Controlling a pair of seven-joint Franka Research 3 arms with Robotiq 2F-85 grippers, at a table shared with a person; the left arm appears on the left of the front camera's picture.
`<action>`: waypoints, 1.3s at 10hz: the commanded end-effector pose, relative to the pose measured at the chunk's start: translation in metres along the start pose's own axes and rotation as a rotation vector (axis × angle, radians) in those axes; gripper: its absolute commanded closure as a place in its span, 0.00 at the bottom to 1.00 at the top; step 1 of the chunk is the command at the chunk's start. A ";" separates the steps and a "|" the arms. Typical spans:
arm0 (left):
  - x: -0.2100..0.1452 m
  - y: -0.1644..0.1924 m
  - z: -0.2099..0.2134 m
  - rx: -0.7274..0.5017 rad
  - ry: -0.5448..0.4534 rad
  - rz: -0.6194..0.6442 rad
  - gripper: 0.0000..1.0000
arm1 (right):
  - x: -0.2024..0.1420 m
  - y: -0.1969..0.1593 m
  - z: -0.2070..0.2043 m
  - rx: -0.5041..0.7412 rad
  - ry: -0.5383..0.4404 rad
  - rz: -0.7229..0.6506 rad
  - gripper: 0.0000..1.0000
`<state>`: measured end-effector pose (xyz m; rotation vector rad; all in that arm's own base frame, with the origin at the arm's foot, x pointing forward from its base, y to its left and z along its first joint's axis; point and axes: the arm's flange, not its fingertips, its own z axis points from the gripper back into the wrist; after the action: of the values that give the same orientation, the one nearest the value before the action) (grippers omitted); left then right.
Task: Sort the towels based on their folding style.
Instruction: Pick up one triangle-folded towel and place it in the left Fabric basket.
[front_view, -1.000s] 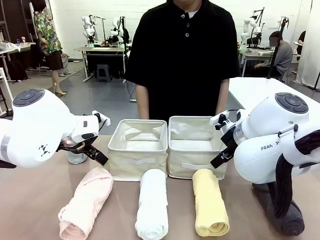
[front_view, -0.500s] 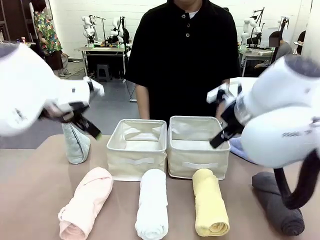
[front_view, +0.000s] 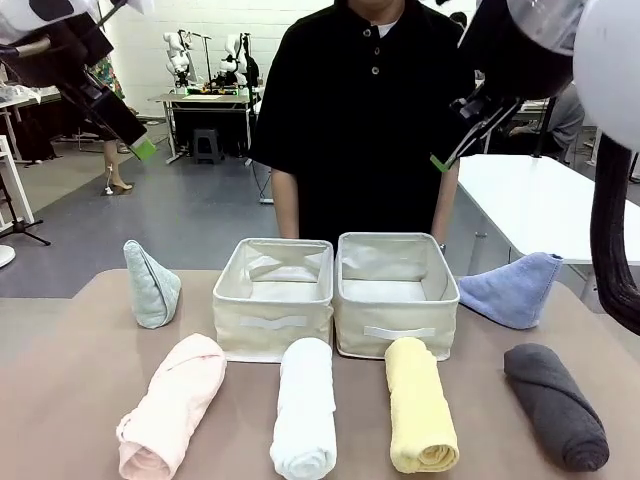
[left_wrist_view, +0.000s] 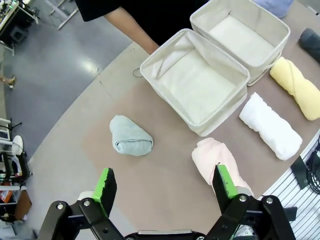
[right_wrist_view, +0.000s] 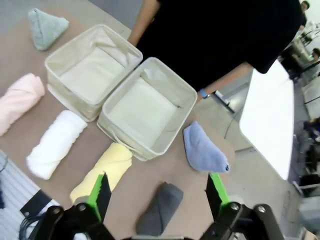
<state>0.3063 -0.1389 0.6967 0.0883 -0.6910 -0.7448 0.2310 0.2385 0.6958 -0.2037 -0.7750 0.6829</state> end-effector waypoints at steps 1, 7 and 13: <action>-0.011 -0.005 -0.021 -0.006 0.014 0.002 0.00 | -0.013 -0.004 -0.031 0.034 0.005 -0.004 0.00; -0.034 0.074 -0.006 -0.416 -0.070 0.055 0.00 | -0.041 -0.103 -0.017 0.373 -0.047 -0.176 0.00; -0.168 0.233 0.006 -0.732 -0.398 0.010 0.00 | -0.219 -0.280 -0.011 0.719 -0.366 -0.380 0.00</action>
<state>0.3446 0.1361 0.6813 -0.8125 -0.7093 -0.8556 0.2693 -0.1117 0.6869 0.7212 -0.8635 0.5295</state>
